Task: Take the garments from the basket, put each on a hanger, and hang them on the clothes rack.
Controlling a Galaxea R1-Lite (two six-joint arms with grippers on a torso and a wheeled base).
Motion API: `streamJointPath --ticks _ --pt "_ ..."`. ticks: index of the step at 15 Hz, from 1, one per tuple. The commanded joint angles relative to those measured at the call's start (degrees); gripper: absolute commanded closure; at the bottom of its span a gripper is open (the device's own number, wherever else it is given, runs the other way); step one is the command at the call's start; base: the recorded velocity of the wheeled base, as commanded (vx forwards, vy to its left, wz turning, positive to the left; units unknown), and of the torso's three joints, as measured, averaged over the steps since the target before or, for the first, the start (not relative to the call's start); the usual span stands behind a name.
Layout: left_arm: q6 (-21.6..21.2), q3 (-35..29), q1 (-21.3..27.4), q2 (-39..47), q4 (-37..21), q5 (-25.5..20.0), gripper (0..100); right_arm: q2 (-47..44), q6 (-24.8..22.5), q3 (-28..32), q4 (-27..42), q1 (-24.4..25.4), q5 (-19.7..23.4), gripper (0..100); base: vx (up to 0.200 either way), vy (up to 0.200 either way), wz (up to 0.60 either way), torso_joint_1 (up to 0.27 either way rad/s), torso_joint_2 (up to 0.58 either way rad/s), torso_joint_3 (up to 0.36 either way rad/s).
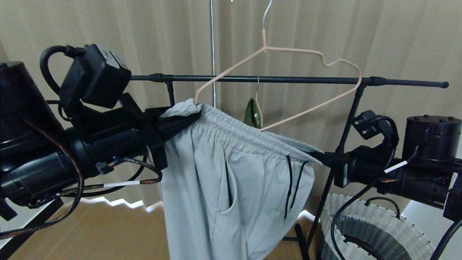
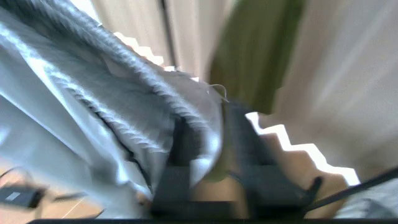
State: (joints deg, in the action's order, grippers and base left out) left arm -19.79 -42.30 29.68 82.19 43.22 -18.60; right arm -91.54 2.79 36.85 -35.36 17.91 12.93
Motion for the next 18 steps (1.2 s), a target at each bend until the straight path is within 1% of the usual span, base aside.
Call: streamJointPath --ticks 1,3,5,7,9,10,12,15,17,18 --pt "-1.8 3.6 0.0 0.3 -0.1 0.1 100 0.2 -0.9 2.1 -0.4 -4.0 -0.1 100 0.000 0.000 0.00 0.000 0.00 0.000" --pt "-4.1 6.4 0.1 0.5 0.0 0.1 100 0.2 -0.9 3.4 -0.4 -6.0 0.0 100 0.000 0.000 0.00 0.000 0.00 0.000" --pt "-4.9 7.1 0.1 0.6 0.0 0.1 100 0.1 -0.8 3.8 -0.4 -6.5 0.0 100 0.000 0.000 0.00 0.000 0.00 0.000" --pt "-7.3 8.2 -0.2 0.5 -0.1 0.3 100 -0.1 -0.9 5.5 -0.2 -7.8 0.0 100 0.000 0.000 0.00 0.000 0.00 0.000" --pt "-11.3 10.0 -1.5 0.6 -0.2 0.3 100 -0.4 -1.3 6.6 0.3 -8.3 0.0 100 0.000 0.000 0.00 0.000 0.00 0.000" --pt "-12.6 10.5 -1.6 0.7 -0.2 0.3 100 -0.5 -1.7 6.7 0.4 -8.6 0.0 100 0.000 0.000 0.00 0.000 0.00 0.000" --pt "-16.1 12.2 -2.5 1.5 -0.3 0.3 100 -0.7 -4.6 8.4 2.5 -9.6 0.0 100 0.000 0.000 0.00 0.000 0.00 0.000" --pt "-18.6 12.6 -2.5 2.9 -0.4 0.4 100 -0.2 -5.4 12.9 7.9 -9.6 0.0 100 0.000 0.000 0.00 0.000 0.00 0.000" --pt "-19.5 12.9 -2.6 3.6 -0.5 0.6 100 -0.1 -6.0 13.9 8.5 -9.6 0.0 100 0.000 0.000 0.00 0.000 0.00 0.000" --pt "-20.0 13.1 -3.5 4.1 -0.7 1.0 100 -0.1 -7.5 14.3 8.5 -9.6 0.0 100 0.000 0.000 0.00 0.000 0.00 0.000"
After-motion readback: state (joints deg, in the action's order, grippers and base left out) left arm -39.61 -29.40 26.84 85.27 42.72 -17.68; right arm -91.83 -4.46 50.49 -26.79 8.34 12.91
